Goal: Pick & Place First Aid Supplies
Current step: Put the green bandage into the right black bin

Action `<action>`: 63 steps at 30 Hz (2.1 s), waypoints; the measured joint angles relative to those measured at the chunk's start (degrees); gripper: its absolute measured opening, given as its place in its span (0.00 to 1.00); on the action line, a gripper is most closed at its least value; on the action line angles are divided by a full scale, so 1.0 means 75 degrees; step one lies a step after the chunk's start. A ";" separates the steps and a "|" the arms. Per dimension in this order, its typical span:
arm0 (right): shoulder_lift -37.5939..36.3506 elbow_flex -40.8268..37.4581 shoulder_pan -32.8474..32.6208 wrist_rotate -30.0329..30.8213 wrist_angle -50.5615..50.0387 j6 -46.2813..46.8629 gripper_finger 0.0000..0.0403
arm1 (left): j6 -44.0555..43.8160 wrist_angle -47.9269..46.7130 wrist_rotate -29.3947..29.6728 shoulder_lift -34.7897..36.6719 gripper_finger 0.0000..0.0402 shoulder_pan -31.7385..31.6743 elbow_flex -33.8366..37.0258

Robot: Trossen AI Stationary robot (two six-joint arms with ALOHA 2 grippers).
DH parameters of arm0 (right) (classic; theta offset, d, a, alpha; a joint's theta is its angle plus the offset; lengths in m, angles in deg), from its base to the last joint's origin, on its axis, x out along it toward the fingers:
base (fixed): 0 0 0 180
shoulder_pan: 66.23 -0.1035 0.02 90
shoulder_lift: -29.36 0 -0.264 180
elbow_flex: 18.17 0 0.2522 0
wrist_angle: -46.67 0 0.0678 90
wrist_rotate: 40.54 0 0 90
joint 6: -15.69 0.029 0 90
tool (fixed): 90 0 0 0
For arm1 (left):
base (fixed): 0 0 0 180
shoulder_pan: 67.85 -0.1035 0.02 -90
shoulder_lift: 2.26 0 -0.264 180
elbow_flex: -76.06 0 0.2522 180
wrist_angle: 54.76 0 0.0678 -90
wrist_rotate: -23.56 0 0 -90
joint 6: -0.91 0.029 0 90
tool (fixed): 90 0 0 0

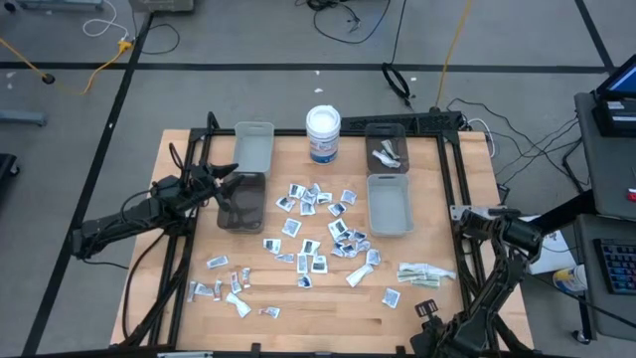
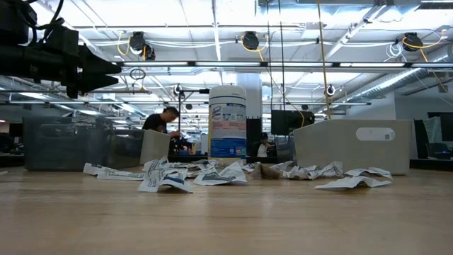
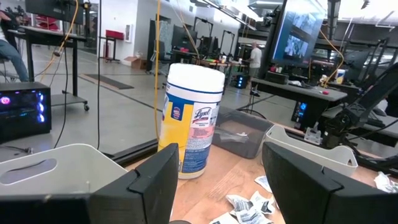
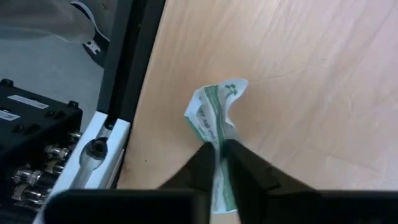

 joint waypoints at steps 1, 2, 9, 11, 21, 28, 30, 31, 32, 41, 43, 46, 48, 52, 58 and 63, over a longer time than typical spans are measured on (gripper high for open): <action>0.0003 -0.0003 0.0000 0.0005 -0.0005 -0.0006 0.03 | -0.0001 0.0000 0.0000 0.0000 0.59 0.0000 0.0000; 0.0003 -0.0003 0.0000 0.0006 -0.0013 -0.0008 0.02 | 0.0000 -0.0003 0.0000 0.0002 0.59 -0.0002 0.0000; -0.0299 -0.0053 0.0192 -0.0024 -0.0564 -0.0398 0.01 | 0.0000 -0.0001 0.0000 -0.0001 0.59 -0.0001 0.0000; -0.0654 -0.0061 0.0364 -0.0018 -0.0806 -0.0527 0.01 | 0.0000 -0.0001 0.0000 0.0001 0.59 -0.0001 0.0000; -0.2710 -0.0041 0.1514 -0.0401 -0.1817 -0.1014 0.00 | 0.0000 -0.0003 0.0000 0.0002 0.59 -0.0001 0.0000; -0.3647 -0.0038 0.2294 -0.0397 -0.2370 -0.1584 0.00 | -0.0001 -0.0002 0.0000 -0.0001 0.59 -0.0001 0.0000; -0.3736 -0.0038 0.2480 -0.0399 -0.2464 -0.1684 0.00 | 0.0000 -0.0001 0.0000 0.0000 0.59 -0.0001 0.0000; -0.3756 -0.0035 0.2575 -0.0399 -0.2513 -0.1755 0.00 | -0.0001 0.0000 0.0000 0.0001 0.59 0.0000 0.0000; -0.3768 -0.0035 0.2671 -0.0399 -0.2553 -0.1839 0.00 | 0.0000 0.0000 0.0000 -0.0001 0.59 0.0000 0.0000; -0.3768 -0.0035 0.4619 -0.0420 -0.2670 -0.2772 0.00 | 0.0000 0.0000 0.0000 0.0000 0.59 -0.0003 0.0000; -0.3768 -0.0035 0.5194 -0.0420 -0.2750 -0.3027 0.00 | -0.0001 0.0000 0.0000 -0.0001 0.59 -0.0003 0.0000; -0.3768 -0.0035 0.6111 -0.0400 -0.2927 -0.3293 0.00 | 0.0000 0.0000 0.0000 0.0002 0.59 0.0000 0.0000; -0.3768 -0.0035 0.6738 -0.0399 -0.3090 -0.3452 0.00 | 0.0000 -0.0001 0.0000 -0.0001 0.59 0.0000 0.0000; -0.3768 -0.0035 0.7995 -0.0396 -0.3259 -0.3874 0.00 | 0.0000 0.0000 0.0000 0.0000 0.59 -0.0001 0.0000; -0.3768 -0.0032 0.9850 -0.0364 -0.3414 -0.4610 0.00 | 0.0000 0.0000 0.0000 0.0001 0.59 -0.0001 0.0000; -0.3771 -0.0026 1.1218 -0.0020 -0.3498 -0.5035 0.00 | 0.0000 0.0000 0.0000 0.0002 0.59 0.0000 0.0000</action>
